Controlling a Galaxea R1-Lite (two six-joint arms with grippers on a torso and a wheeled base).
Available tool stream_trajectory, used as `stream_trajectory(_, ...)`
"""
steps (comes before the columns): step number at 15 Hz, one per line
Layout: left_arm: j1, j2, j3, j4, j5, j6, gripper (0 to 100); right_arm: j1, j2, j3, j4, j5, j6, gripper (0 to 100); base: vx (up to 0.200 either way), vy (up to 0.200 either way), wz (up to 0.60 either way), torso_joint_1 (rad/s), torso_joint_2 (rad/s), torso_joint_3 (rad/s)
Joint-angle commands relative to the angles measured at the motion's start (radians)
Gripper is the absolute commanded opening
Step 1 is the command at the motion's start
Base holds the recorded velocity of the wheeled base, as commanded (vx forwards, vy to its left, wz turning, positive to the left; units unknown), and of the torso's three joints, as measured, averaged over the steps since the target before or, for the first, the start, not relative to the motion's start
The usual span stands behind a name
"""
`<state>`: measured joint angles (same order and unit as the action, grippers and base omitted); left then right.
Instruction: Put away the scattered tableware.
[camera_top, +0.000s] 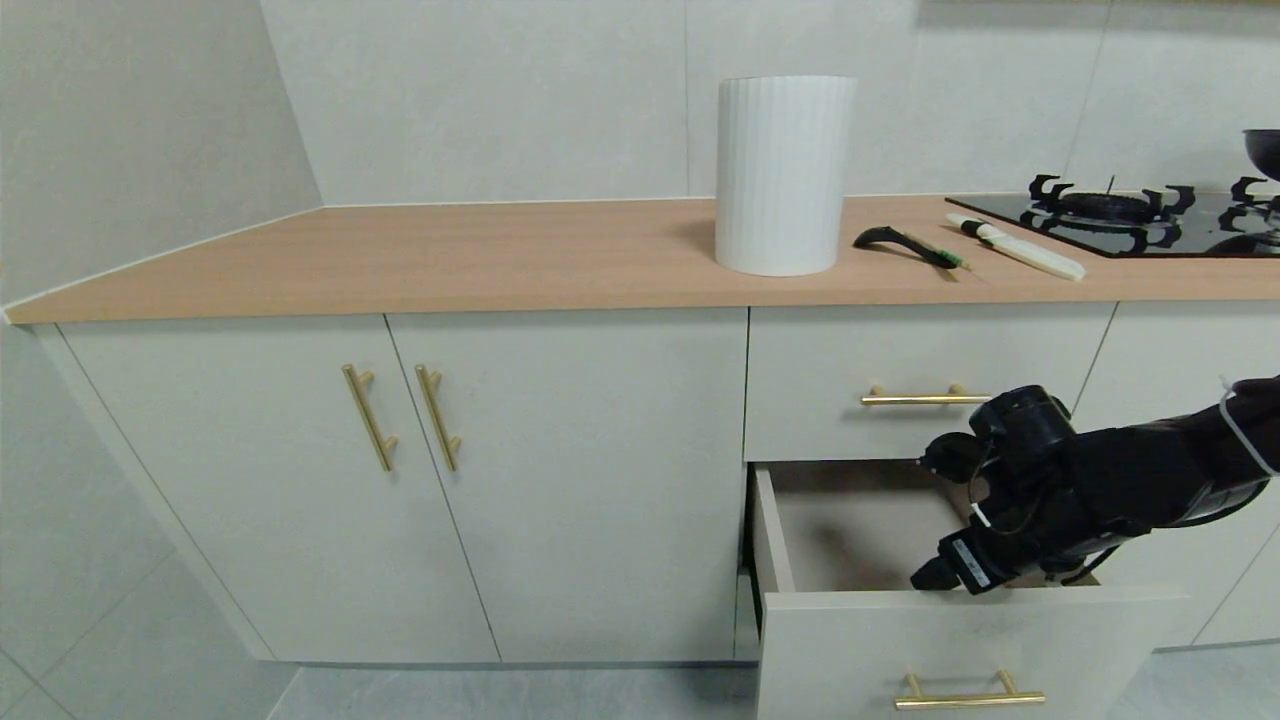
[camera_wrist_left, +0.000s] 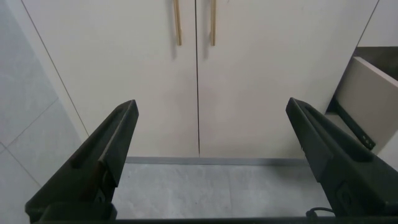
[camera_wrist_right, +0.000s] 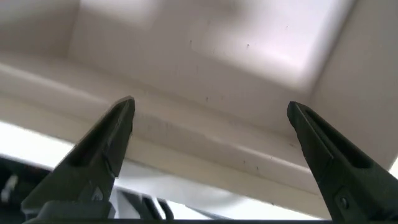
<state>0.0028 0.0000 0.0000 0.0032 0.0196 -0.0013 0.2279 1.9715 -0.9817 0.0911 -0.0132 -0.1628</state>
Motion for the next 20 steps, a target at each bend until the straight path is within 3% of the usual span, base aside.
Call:
stream_trajectory(1,0.000,0.000,0.000,0.000,0.000,0.000,100,0.002,-0.028,0.000,0.024,0.002,-0.012,100,0.000,0.000,0.00,0.000,0.00,0.000)
stream_trajectory(4,0.000,0.000,0.000,0.000,0.000,0.000,100,0.024,-0.059,-0.003,0.171,0.001,-0.058,100,0.000,0.000,0.00,0.000,0.00,0.000)
stream_trajectory(13,0.000,0.000,0.000,0.000,0.000,0.000,100,0.160,-0.088,0.005,0.407,-0.013,-0.092,100,0.000,0.000,0.00,0.000,0.00,0.000)
stream_trajectory(20,0.000,0.000,0.000,0.000,0.000,0.000,100,0.238,-0.082,0.028,0.464,-0.040,-0.093,100,0.000,0.000,0.00,0.000,0.00,0.000)
